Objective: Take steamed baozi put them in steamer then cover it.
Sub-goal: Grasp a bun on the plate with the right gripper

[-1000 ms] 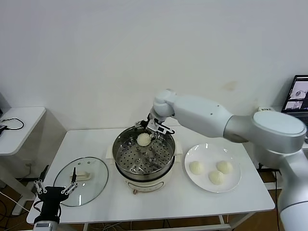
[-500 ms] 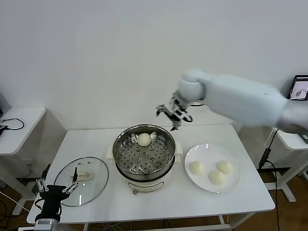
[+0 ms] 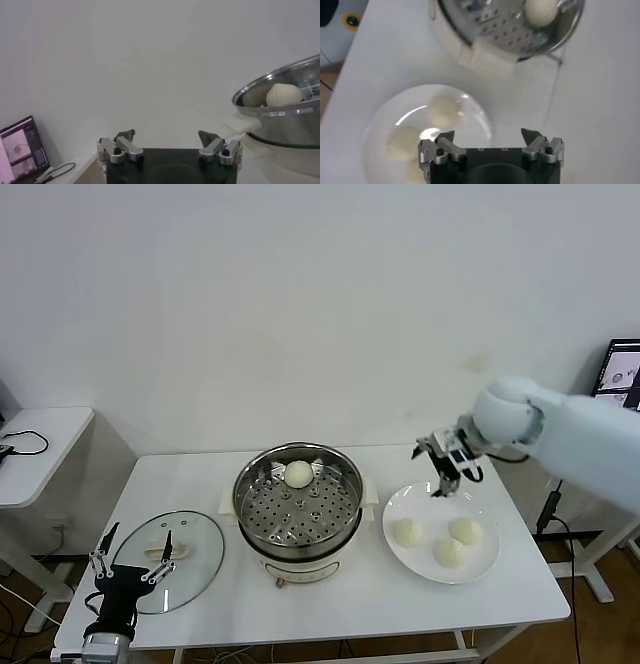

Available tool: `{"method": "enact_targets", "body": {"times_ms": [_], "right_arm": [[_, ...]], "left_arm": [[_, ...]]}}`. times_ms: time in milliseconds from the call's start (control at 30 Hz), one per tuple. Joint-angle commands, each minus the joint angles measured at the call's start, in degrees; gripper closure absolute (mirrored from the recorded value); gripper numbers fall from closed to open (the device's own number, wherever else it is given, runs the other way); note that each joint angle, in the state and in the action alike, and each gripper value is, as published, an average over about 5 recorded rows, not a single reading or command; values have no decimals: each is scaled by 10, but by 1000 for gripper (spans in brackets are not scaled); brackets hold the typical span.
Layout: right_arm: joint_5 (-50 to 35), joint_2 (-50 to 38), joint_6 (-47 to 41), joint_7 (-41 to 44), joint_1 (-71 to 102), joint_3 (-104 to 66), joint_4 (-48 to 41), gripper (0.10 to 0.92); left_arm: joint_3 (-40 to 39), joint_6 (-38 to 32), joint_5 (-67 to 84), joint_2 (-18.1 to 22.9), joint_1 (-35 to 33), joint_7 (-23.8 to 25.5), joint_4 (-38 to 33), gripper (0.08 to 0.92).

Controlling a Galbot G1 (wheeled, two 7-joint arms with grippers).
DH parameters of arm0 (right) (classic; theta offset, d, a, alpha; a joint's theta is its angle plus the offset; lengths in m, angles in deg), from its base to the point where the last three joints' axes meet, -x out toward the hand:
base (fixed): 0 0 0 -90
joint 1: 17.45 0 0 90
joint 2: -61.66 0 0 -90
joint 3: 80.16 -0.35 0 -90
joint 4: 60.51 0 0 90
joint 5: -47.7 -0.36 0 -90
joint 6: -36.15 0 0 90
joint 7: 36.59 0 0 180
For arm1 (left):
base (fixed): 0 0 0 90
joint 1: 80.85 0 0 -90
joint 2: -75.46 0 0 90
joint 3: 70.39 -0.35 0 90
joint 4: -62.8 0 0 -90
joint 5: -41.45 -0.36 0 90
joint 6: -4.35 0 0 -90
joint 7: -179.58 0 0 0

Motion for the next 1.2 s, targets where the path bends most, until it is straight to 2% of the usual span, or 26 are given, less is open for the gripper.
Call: {"method": "enact_targets", "body": {"times_ms": [33,300,733,1033,1200], "right_arm": [[28,-29,-41,-4,128,-58,4,202],[71,41,-43,-5,168,-68,-46,202],[102,95,-32,-20,218,-93,-119,203],[121,108,-31,-21,238,-101,-136,204],[136,115,-32,-26,251,-110,-146,251]], "left_arm": [[-1,4,-1,0,2,1,1,177],[5,3,0,5,-1,1,4,177],[10,2,0,7,-3,1,4,177],[10,1,0,9,-3,1,7,177],[10,1,-1,9,-2,1,8,177]]}}
